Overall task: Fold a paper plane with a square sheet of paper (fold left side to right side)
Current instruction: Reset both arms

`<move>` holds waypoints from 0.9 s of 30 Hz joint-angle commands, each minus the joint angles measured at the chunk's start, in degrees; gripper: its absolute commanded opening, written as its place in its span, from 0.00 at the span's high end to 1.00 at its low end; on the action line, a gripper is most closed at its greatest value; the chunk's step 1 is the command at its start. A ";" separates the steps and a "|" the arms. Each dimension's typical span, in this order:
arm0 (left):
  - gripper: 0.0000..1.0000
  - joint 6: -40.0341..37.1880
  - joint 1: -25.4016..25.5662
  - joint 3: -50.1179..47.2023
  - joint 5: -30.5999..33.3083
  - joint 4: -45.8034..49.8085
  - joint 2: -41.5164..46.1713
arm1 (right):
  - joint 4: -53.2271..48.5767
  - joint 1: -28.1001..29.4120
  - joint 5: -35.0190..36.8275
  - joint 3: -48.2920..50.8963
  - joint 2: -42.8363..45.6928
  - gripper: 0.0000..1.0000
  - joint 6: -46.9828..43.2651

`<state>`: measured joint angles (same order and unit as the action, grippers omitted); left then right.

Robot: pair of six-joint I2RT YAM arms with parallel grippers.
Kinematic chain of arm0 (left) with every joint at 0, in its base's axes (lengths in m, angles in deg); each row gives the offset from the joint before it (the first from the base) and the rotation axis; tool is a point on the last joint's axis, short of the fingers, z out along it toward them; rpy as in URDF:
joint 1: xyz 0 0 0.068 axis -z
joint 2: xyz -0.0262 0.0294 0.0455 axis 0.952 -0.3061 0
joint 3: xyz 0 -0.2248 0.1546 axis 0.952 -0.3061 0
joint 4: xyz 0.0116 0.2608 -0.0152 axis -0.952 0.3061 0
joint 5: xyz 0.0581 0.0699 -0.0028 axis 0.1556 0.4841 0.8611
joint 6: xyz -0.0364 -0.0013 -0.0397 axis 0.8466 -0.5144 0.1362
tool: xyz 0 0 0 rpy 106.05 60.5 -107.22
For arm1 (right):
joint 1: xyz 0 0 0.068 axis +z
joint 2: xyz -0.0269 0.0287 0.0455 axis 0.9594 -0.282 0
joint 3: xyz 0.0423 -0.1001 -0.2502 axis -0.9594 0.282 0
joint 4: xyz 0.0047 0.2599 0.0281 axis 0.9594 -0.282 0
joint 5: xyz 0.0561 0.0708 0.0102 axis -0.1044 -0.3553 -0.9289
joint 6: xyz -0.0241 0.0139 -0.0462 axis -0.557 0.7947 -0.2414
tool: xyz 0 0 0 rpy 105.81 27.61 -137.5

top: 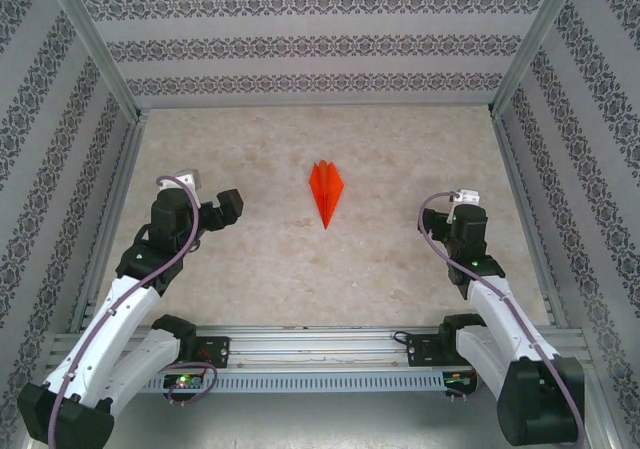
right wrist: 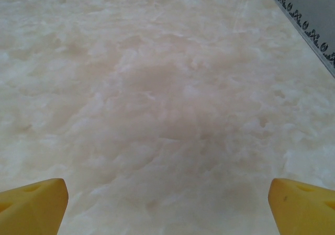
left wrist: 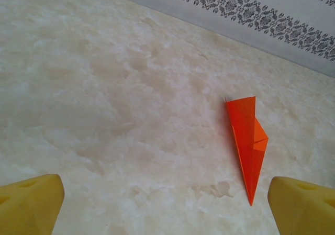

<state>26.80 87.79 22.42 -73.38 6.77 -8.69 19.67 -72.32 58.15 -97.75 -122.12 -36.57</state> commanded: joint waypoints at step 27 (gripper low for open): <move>0.00 -6.45 -1.73 3.13 6.11 2.27 -2.30 | 52.20 -4.64 -14.40 2.69 -31.73 0.02 -3.42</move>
<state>22.19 87.14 24.68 -69.71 6.92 -10.81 65.13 -76.52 46.85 -93.72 -151.80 -39.31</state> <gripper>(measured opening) 0.998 0.982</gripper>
